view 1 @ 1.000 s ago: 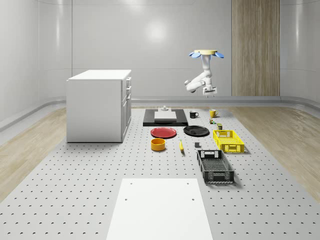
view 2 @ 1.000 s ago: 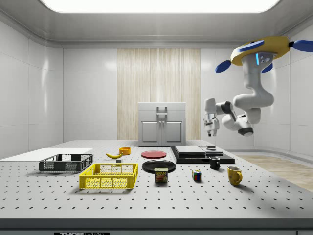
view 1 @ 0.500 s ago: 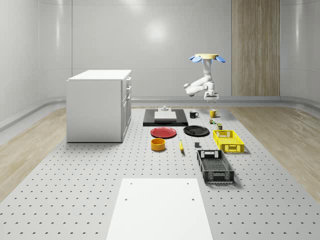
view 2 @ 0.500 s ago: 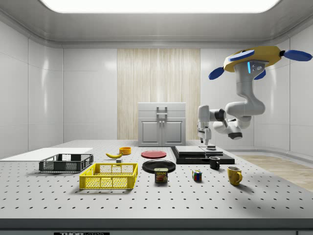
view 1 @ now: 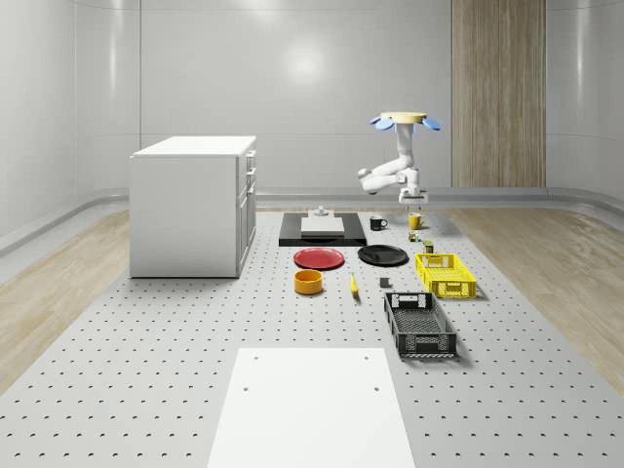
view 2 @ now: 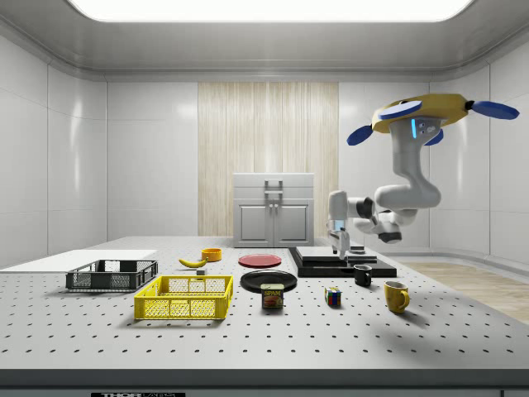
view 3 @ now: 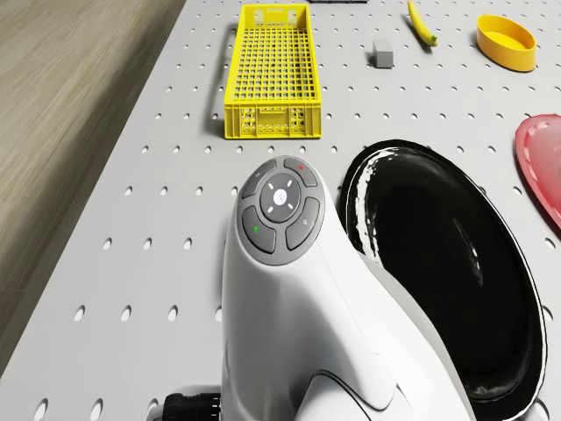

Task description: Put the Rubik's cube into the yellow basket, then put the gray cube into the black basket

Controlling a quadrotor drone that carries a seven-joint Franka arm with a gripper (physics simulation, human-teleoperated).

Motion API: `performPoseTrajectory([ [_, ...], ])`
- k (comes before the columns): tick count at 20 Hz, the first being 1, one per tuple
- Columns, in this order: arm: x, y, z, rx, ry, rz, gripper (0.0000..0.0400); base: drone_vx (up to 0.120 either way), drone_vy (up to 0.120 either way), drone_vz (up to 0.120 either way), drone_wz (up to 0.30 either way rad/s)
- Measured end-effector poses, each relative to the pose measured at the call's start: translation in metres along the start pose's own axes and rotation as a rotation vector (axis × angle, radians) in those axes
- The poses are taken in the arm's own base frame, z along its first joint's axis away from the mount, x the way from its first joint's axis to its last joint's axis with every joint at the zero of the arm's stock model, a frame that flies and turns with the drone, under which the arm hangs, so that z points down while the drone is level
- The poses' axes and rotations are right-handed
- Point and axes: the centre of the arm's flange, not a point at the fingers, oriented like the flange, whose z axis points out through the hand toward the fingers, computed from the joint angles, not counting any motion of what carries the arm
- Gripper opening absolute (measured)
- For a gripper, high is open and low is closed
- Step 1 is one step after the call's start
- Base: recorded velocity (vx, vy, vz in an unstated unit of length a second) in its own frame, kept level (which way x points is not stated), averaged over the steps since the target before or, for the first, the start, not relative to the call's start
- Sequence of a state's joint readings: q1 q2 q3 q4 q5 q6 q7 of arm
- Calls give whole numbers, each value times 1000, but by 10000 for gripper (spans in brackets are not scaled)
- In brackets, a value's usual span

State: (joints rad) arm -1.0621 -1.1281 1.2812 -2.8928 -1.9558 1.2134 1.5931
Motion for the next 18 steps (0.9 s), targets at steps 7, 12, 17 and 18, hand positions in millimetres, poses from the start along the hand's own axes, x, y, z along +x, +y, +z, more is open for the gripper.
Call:
performPoseTrajectory([
  [7,0,0,0,-1,2,0,400,46,0,-120,0],
  [12,0,0,0,-2,2,0,400,40,0,-120,0],
  [17,0,0,0,-2,2,0,400,0,0,-120,0],
  [18,0,0,0,-2,2,0,400,0,0,-120,0],
])
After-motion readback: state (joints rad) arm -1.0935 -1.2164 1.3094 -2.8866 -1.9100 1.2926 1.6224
